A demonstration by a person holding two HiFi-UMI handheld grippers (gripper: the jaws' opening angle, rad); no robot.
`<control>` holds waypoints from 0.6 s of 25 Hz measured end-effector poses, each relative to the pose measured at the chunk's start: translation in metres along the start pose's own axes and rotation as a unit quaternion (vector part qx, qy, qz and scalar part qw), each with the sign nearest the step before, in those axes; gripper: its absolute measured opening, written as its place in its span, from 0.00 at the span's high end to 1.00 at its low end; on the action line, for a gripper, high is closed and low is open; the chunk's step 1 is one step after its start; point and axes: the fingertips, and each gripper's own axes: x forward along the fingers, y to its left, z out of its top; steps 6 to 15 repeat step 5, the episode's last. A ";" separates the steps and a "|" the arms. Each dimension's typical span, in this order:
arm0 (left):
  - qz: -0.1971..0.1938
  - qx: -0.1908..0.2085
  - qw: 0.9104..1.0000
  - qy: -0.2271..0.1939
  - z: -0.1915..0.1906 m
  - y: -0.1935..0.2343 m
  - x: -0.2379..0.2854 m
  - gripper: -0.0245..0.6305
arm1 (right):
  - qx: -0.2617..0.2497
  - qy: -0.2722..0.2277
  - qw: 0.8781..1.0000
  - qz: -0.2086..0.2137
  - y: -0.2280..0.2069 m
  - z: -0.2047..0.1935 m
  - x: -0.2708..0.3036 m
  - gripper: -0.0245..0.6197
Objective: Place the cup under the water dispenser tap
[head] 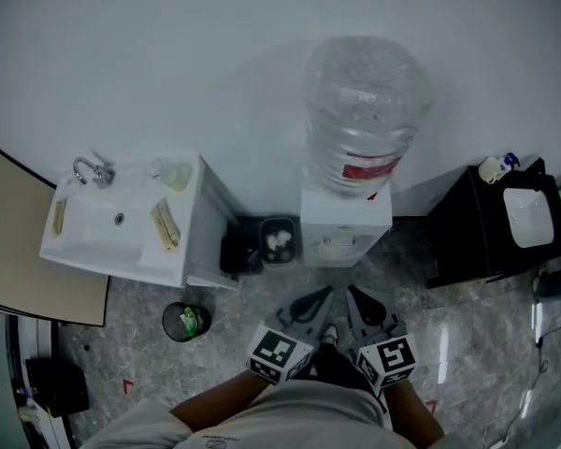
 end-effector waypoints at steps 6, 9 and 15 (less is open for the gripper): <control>0.004 -0.002 1.000 0.001 -0.004 0.005 0.000 0.96 | 0.000 0.000 1.000 -0.003 0.000 -0.003 0.005 0.94; 0.004 -0.002 1.000 0.001 -0.004 0.005 0.000 0.96 | 0.000 0.000 1.000 -0.003 0.000 -0.003 0.005 0.94; 0.004 -0.002 1.000 0.001 -0.004 0.005 0.000 0.96 | 0.000 0.000 1.000 -0.003 0.000 -0.003 0.005 0.94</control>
